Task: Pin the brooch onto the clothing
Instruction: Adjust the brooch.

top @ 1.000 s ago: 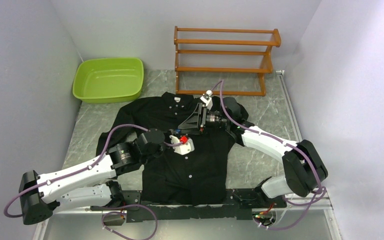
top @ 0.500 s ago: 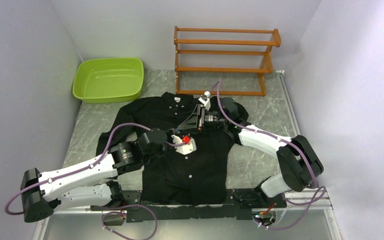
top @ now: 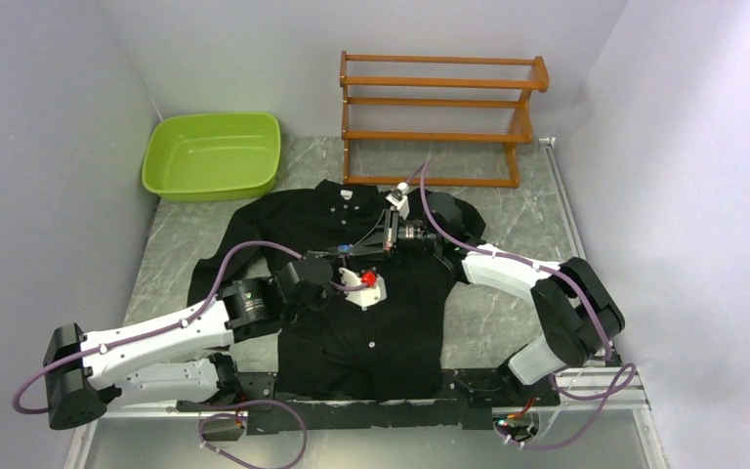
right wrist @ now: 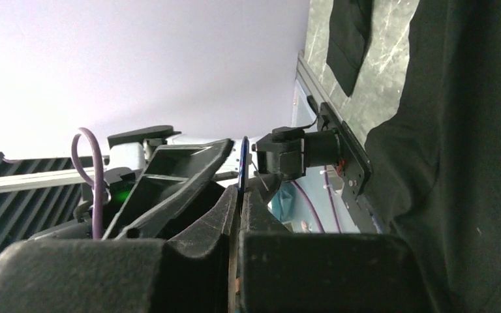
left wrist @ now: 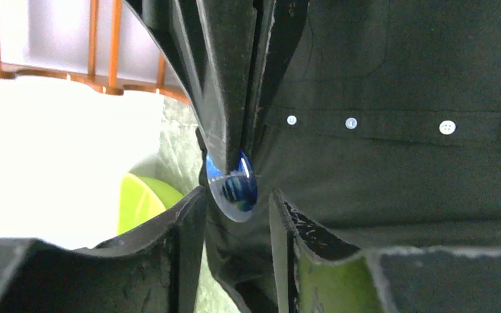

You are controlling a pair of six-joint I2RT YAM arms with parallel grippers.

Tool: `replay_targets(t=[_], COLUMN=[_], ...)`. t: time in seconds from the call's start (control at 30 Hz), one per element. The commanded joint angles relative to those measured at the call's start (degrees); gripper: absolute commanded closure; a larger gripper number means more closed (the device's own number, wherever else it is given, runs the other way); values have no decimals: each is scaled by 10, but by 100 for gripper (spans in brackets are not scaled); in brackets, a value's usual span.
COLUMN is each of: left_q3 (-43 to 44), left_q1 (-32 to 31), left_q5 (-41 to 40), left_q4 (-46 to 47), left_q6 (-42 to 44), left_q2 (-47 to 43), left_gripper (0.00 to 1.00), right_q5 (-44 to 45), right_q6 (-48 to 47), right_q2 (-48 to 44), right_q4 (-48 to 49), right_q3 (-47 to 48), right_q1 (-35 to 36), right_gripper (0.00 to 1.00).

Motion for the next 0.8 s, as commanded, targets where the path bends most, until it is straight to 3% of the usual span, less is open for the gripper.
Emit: replay_targets(t=[0.0,0.03,0.07,0.2,0.37,0.47,0.67,0.77], left_q3=[23,22,21,20,-5,-25,-16,3], left_q1=[-8,-9,-9,-9,-9,-8,2,49], left_q5=[4,1,-1,17,52,69,43,101], left_q4=[23,21,20,1,12,27,-5,-30], left_q6=[-14,-21,-27,-89,-227,-327,-538,-621], left_q2=[-9,-14,-20,-58,-140,-172,-149,-115], left_gripper=[45,37,21,12,6,5,5,5], right_q5=[-18,-20,-22,-30,2,12,-28,-30], right_q6=[-12,-19,-30,-116,-375,-480,-590,-633], right_q2=[3,3,3,-7,-30,-43,-71,-83], right_q4=[80,77,71,19,-216,-315,-381,-412], right_q3=[-8,-8,-8,-2,57,80,78,88], right_q1=[2,2,0,-9,-13,-19,-41,-42], right_gripper=[100,100,100,100,100,100,100,100])
